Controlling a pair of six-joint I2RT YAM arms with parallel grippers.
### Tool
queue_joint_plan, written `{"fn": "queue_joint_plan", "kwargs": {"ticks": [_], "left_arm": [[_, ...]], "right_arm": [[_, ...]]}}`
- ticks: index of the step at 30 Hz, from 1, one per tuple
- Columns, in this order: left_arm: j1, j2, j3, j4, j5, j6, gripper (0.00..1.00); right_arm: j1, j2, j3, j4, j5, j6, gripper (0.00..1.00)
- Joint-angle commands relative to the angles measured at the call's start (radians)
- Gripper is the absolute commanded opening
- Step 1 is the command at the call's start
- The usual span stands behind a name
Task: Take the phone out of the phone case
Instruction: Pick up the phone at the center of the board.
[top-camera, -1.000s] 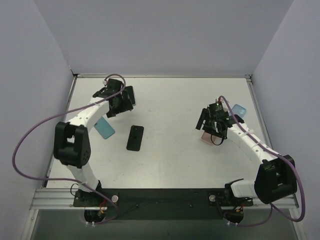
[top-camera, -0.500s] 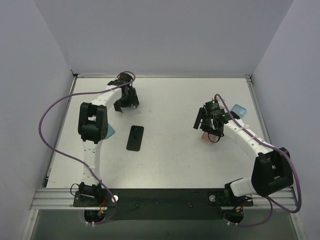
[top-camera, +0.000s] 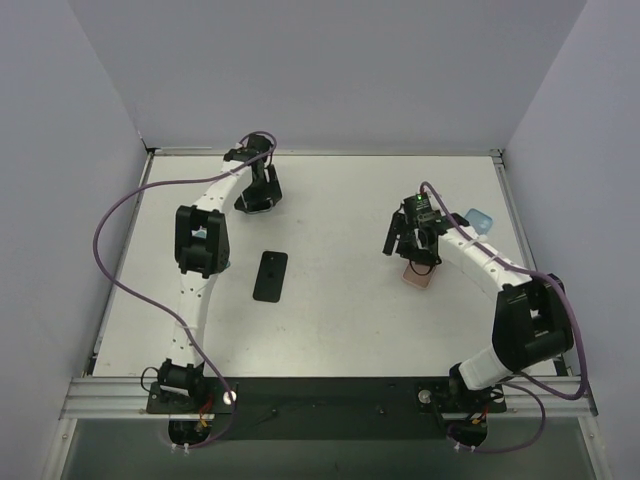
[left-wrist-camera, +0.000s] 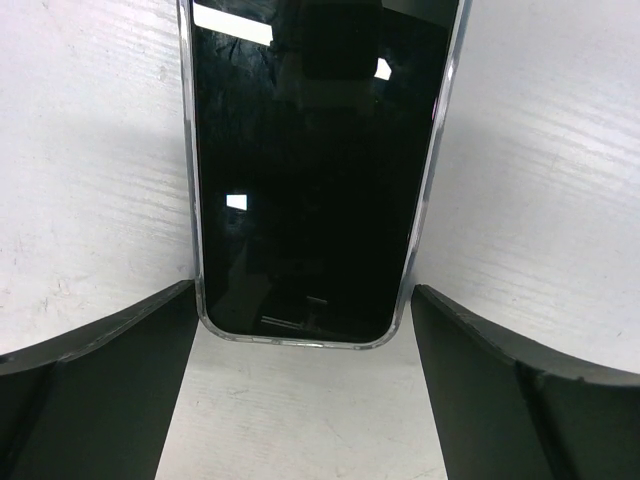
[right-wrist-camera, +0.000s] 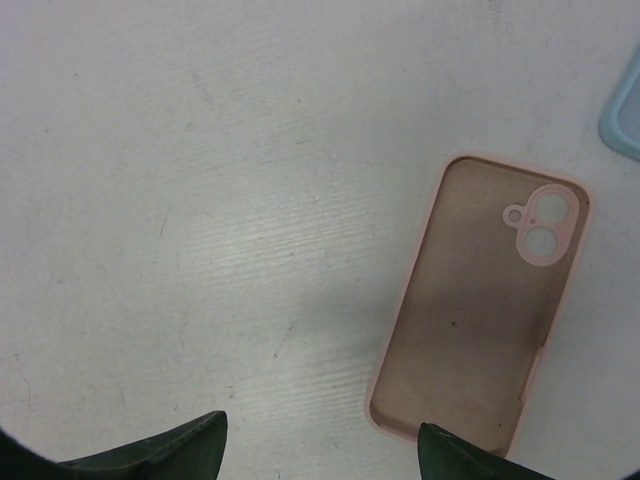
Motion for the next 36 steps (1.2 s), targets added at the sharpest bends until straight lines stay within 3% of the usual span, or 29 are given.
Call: {"fn": "queue_joint_plan", "kwargs": {"ticks": [1,4,8,9,12,18,26,36], "left_arm": [[0.007,0.102,0.047,-0.047,0.013,-0.018,0.97],[0.008,0.112,0.073,-0.050,0.018,-0.016,0.92],[0.008,0.098,0.064,-0.036,0.047,-0.010,0.73],[0.005,0.087,0.043,-0.021,0.050,-0.007,0.63],[-0.010,0.014,-0.046,0.019,0.067,0.008,0.51],[-0.082,-0.213,-0.304,0.102,0.111,0.021,0.47],[-0.219,-0.495,-0.704,0.255,0.323,-0.096,0.44],[-0.362,-0.736,-0.963,0.410,0.487,-0.203,0.43]], "right_arm": [[-0.015,0.043,0.050,-0.026,-0.003,-0.023,0.70],[-0.019,0.061,0.060,-0.024,-0.020,-0.017,0.70],[-0.018,0.080,0.066,-0.024,-0.031,-0.016,0.70],[-0.019,0.080,0.066,-0.024,-0.034,-0.014,0.70],[-0.021,0.077,0.069,-0.024,-0.040,-0.010,0.70],[-0.019,0.048,0.052,-0.023,-0.042,0.009,0.70],[-0.027,-0.009,-0.031,0.029,-0.196,0.087,0.70],[-0.026,-0.015,-0.095,0.216,-0.445,0.271,0.70]]}}
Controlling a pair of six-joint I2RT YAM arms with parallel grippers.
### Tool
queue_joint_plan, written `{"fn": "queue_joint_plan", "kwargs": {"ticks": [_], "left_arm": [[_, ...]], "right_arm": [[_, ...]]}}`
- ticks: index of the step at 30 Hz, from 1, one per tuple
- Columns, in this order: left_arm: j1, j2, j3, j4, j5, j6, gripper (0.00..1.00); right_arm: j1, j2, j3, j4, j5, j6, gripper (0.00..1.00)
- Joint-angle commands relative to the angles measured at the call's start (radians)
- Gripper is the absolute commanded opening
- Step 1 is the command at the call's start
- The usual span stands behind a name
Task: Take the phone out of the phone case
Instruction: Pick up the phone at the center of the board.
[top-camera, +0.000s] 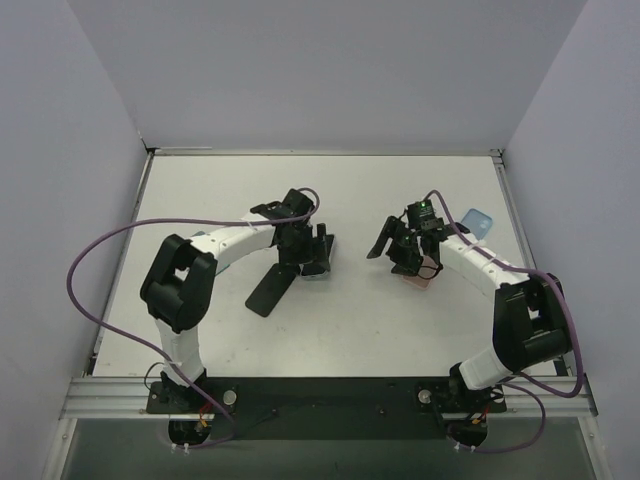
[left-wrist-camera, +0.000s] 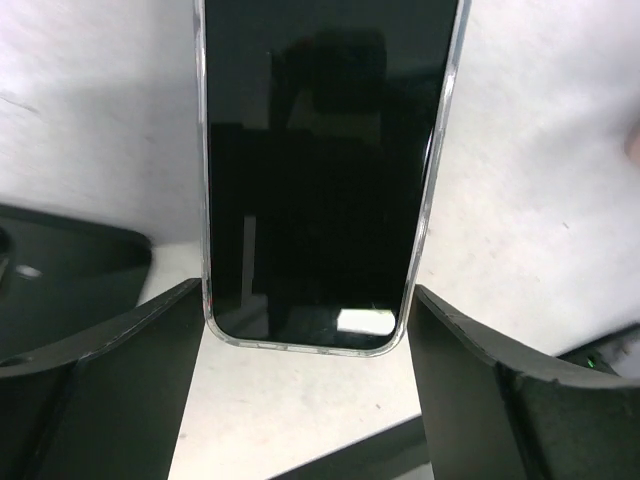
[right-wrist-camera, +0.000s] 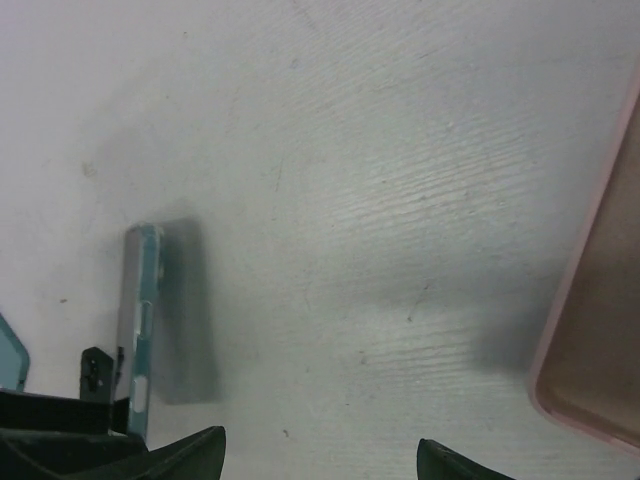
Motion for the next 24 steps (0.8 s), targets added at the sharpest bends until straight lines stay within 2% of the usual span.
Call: {"fn": "queue_joint_plan", "kwargs": {"ticks": [1,5,9,14,19,24], "left_arm": [[-0.036,-0.130,-0.064,0.129,0.120,-0.068,0.43],[-0.052,-0.173,-0.133,0.183,0.159,-0.088,0.43],[-0.064,-0.205,-0.170,0.203,0.171,-0.096,0.43],[-0.075,-0.220,-0.192,0.220,0.174,-0.102,0.43],[-0.087,-0.231,-0.203,0.229,0.182,-0.105,0.43],[-0.099,-0.239,-0.206,0.229,0.183,-0.114,0.44]], "right_arm": [[0.001,-0.020,-0.019,0.098,-0.145,0.119,0.69],[0.021,-0.012,-0.039,0.166,-0.195,0.182,0.69],[0.044,0.026,-0.102,0.352,-0.289,0.299,0.69],[0.138,0.103,-0.098,0.397,-0.292,0.352,0.65],[0.196,0.182,-0.072,0.450,-0.295,0.374,0.51],[0.206,0.223,-0.058,0.520,-0.332,0.402,0.22]]}}
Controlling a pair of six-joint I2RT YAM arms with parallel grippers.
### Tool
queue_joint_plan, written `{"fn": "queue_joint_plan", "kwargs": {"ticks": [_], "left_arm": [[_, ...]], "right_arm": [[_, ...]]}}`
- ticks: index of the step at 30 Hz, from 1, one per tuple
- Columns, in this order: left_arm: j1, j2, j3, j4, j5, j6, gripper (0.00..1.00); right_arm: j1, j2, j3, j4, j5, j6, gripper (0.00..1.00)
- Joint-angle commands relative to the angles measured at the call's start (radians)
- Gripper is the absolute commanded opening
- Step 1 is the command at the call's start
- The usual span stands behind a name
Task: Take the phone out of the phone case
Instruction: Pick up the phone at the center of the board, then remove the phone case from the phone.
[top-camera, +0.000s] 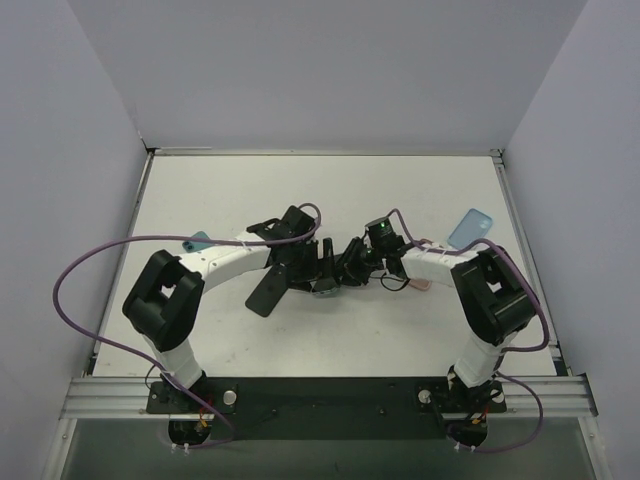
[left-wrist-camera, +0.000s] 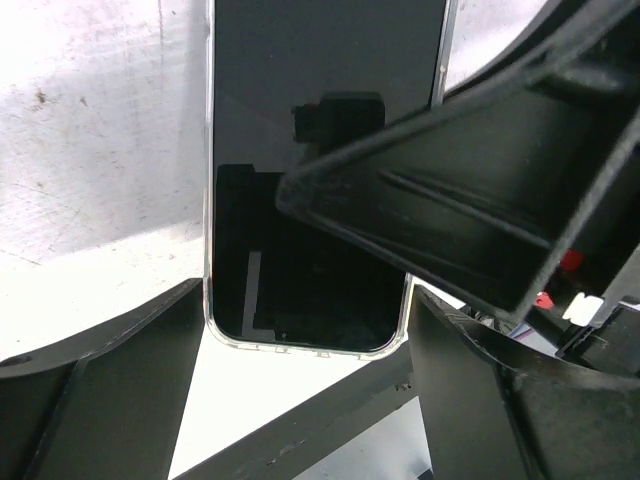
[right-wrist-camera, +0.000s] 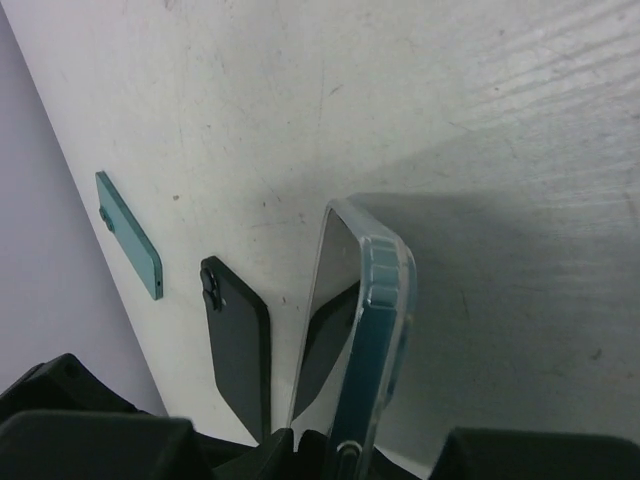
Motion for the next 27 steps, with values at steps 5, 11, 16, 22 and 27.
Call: {"fn": "queue_joint_plan", "kwargs": {"ticks": [5,11,16,22,27], "left_arm": [[-0.012,-0.085,0.001,0.083,0.059,0.012,0.83],[0.064,-0.168,-0.048,0.151,0.208,0.061,0.97],[0.244,-0.330,-0.278,0.676,0.460,-0.219,0.97],[0.332,-0.284,-0.304,0.805,0.530,-0.273,0.97],[0.378,-0.211,-0.421,1.165,0.618,-0.515,0.91]], "right_arm": [[-0.026,-0.018,0.077,0.046,-0.050,-0.039,0.00],[-0.130,-0.090,0.149,-0.127,-0.100,-0.265,0.00],[-0.161,-0.114,0.180,-0.190,-0.284,-0.382,0.00],[-0.138,-0.202,0.076,0.027,-0.523,-0.319,0.00],[-0.100,-0.254,0.062,0.094,-0.577,-0.305,0.00]]}}
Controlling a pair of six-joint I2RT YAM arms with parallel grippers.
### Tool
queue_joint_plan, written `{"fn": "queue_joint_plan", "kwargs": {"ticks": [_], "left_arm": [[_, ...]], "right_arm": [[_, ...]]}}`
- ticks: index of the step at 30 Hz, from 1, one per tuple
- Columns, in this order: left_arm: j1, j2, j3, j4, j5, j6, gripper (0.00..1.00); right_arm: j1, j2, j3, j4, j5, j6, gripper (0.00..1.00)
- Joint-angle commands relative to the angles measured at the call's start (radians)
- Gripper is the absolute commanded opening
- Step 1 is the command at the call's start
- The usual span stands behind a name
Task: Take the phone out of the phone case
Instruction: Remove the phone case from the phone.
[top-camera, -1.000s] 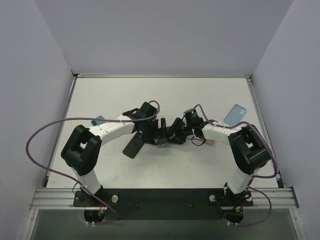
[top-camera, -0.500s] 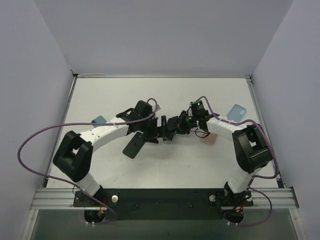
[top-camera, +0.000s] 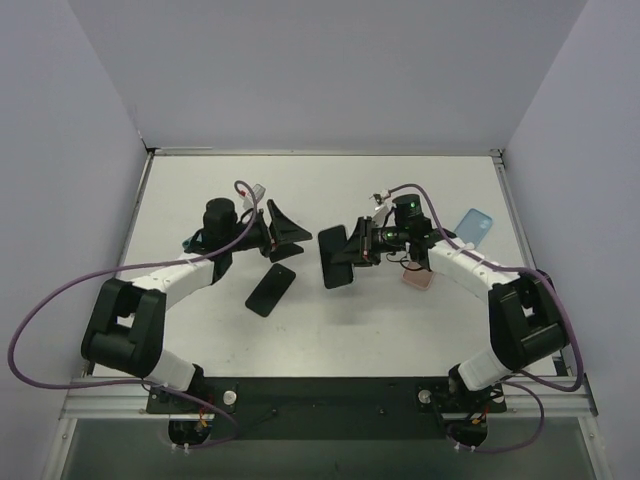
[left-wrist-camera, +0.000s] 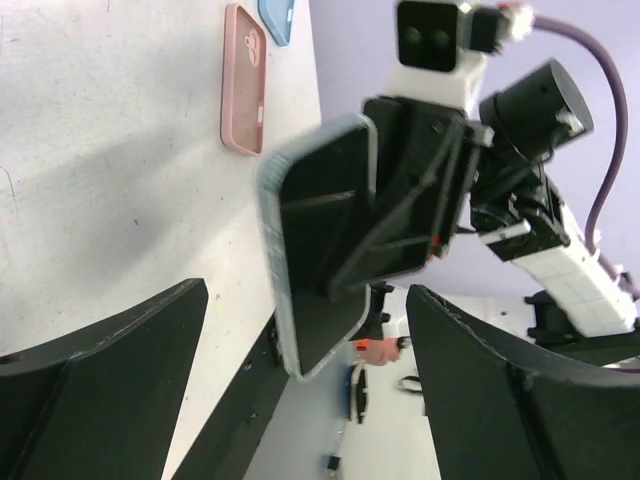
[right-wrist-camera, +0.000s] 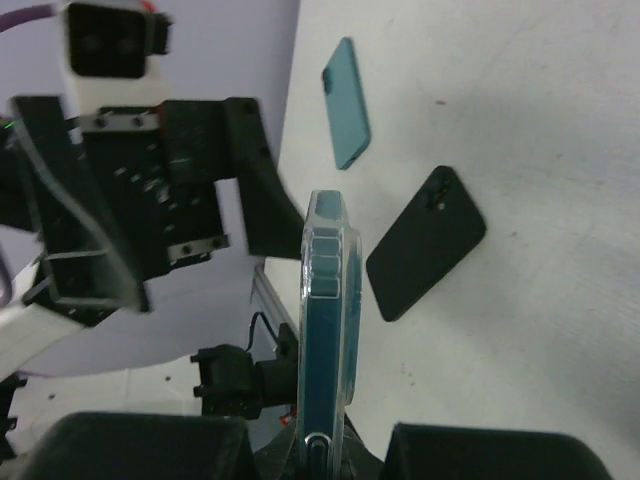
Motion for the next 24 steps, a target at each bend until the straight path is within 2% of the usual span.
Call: {"fn": "queue_joint_plan", "kwargs": {"ticks": [1,3,6,10,16,19,23,24], "left_arm": [[0.019,0.068,-0.058,0.403,0.114,-0.220,0.90],[0.010,0.085,-0.063,0.440,0.126,-0.255,0.89],[-0.005,0.093,-0.072,0.458,0.125,-0.266,0.88],[-0.013,0.118,-0.101,0.645,0.132,-0.381,0.83],[-0.047,0.145,-0.108,0.753,0.134,-0.445,0.71],[-0.045,0.147,-0.111,0.768,0.128,-0.461,0.58],[-0.042,0.135,-0.101,0.739,0.123,-0.447,0.31],[-0.041,0.131,-0.100,0.721,0.120,-0.426,0.15]], "right_arm": [[0.034,-0.076,0.026,0.104,-0.147,-0.009,0.00],[0.053,-0.068,0.045,0.064,-0.145,-0.023,0.00],[0.077,-0.044,0.066,0.104,-0.150,0.003,0.00],[0.110,0.008,0.086,0.142,-0.154,0.043,0.00],[0.128,0.073,0.037,0.436,-0.177,0.265,0.00],[0.128,0.123,0.007,0.690,-0.188,0.420,0.00],[0.130,0.179,-0.021,0.872,-0.191,0.569,0.00],[0.127,0.189,-0.026,0.886,-0.188,0.580,0.00]]}}
